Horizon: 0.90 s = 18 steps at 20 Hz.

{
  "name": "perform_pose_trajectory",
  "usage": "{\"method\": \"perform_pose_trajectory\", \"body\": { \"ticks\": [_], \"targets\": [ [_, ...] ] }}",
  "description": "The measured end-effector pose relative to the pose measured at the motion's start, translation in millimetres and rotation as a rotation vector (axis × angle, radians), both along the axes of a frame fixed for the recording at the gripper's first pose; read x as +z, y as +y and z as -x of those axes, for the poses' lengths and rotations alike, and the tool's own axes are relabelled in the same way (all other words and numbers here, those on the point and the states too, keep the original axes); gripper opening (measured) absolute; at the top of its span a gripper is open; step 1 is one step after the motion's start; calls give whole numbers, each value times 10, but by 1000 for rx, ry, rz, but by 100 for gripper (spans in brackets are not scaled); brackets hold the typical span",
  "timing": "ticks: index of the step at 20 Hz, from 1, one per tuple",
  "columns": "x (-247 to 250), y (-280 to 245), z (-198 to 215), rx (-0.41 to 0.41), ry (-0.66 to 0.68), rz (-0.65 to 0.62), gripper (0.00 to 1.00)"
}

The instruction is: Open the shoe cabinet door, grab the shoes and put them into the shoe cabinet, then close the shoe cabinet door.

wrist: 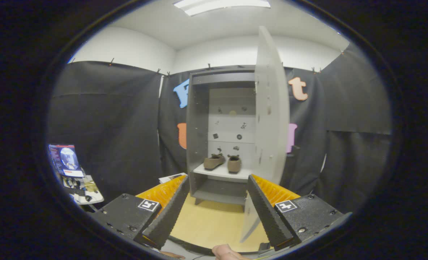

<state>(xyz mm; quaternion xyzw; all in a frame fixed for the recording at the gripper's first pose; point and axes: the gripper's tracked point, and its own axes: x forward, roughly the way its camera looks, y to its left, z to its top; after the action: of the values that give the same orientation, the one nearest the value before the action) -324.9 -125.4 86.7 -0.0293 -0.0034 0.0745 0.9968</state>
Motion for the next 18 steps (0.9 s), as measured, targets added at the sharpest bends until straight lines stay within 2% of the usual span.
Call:
{"method": "perform_pose_trajectory", "body": {
  "ticks": [3, 6, 10, 14, 18],
  "targets": [
    [107, -422, 187, -79, -47, -13, 100],
    [203, -733, 173, -96, -64, -45, 100],
    [195, -1332, -162, -216, -63, -19, 100],
    [-77, -1595, -659, -337, 19, -21, 100],
    [-182, -1553, -729, -361, 46, -35, 100]
  ]
}}
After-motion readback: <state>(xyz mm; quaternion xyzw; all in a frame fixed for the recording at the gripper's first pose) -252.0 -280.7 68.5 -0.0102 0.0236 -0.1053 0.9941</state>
